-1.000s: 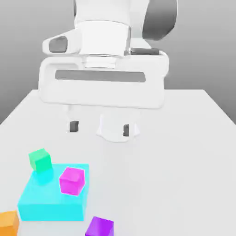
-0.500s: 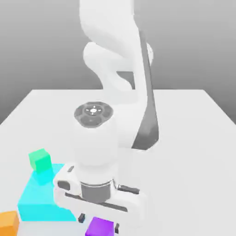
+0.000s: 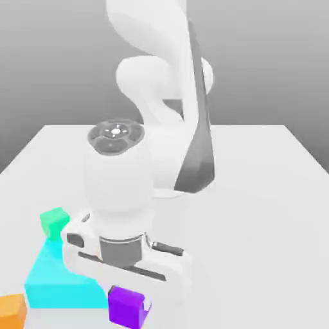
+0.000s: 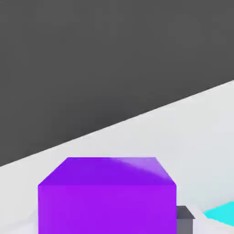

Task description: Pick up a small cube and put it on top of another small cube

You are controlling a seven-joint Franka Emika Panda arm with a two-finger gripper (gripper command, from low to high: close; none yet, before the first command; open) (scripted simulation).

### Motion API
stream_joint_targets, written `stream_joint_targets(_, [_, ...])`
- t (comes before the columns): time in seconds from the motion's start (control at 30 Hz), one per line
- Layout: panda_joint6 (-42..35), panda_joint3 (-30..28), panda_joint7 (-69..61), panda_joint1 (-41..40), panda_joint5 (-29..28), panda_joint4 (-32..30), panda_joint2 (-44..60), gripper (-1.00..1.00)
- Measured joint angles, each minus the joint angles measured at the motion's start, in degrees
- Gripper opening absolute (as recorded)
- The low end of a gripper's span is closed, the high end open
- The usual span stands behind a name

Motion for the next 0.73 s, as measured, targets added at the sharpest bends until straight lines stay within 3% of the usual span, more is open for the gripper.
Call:
stream_joint_targets(0.2, [-4.57,-6.01,12.44,-6.84,-0.66,-7.65,-12.40,-1.00])
stream_joint_targets(0.43, [-7.64,-8.13,29.55,-16.16,-4.82,-18.06,-27.15,-1.00])
stream_joint_targets(0.6, [2.02,-8.71,31.70,-17.37,-4.71,-21.85,-21.68,-1.00])
stream_joint_targets(0.63, [4.17,-8.83,31.40,-17.23,-4.27,-22.24,-19.93,1.00])
stream_joint_targets(0.73, [4.17,-8.83,31.40,-17.23,-4.27,-22.24,-19.93,1.00])
